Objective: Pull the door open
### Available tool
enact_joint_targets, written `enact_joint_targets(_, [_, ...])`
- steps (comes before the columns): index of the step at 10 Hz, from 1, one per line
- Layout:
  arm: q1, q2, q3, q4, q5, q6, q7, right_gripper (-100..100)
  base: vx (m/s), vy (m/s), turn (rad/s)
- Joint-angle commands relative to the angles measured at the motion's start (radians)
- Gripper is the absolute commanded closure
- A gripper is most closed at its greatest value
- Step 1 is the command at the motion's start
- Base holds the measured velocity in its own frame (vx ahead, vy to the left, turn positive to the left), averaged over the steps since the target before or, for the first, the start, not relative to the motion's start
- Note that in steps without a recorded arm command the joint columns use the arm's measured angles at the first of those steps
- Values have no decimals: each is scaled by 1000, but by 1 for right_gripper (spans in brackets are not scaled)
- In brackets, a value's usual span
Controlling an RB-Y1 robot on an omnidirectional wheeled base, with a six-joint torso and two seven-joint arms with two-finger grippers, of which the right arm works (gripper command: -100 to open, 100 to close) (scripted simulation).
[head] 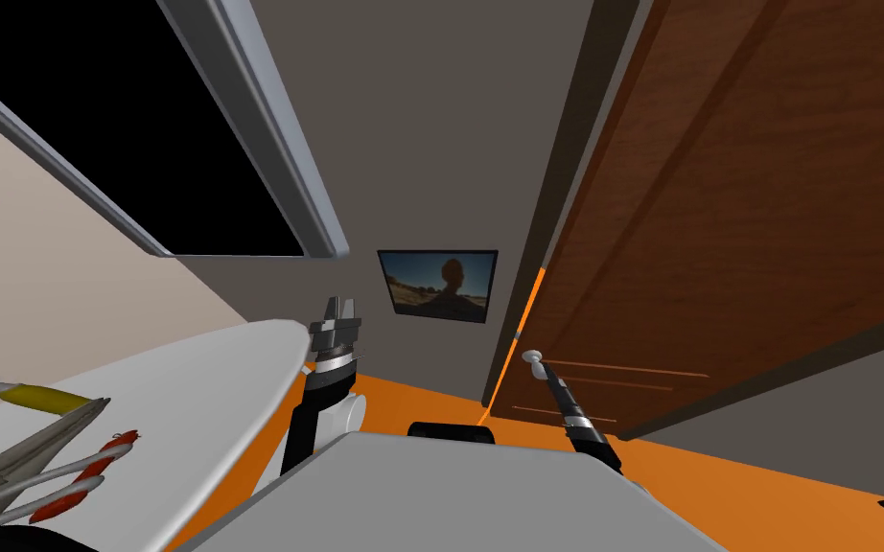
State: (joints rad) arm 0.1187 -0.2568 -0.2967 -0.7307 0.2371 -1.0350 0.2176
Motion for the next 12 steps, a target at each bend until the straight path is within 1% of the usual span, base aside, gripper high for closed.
enact_joint_targets(1, [10, 18, 24, -22, -1, 12, -37, 100, -34, -20, 27])
enact_joint_targets(2, [10, 18, 24, -22, -1, 12, -37, 100, -19, -4, -8])
enact_joint_targets(3, [5, 17, 35, -20, -20, 17, -78, 100, -26, -9, 49])
enact_joint_targets(4, [-1, 16, 46, -17, -40, 21, -103, 100, -48, -27, 73])
enact_joint_targets(5, [-1, 16, 46, -17, -40, 21, -119, 100, -41, -22, 33])
enact_joint_targets(6, [-6, 15, 58, -15, -60, 26, -150, 100, -51, -23, 47])
enact_joint_targets(7, [-6, 15, 58, -15, -60, 26, -160, 100, -33, -20, 59])
enact_joint_targets(8, [-12, 14, 70, -12, -80, 31, -196, 100, -31, -20, 57])
enact_joint_targets(9, [-12, 14, 70, -12, -80, 31, -202, 100, -36, -21, 4])
enact_joint_targets(10, [-18, 12, 82, -9, -101, 36, -237, 100, -39, -12, 53])
enact_joint_targets(11, [-18, 12, 82, -9, -101, 36, -243, 100, -28, 1, 28])
enact_joint_targets(12, [-23, 11, 94, -7, -121, 40, -283, 100, -31, -12, 38])
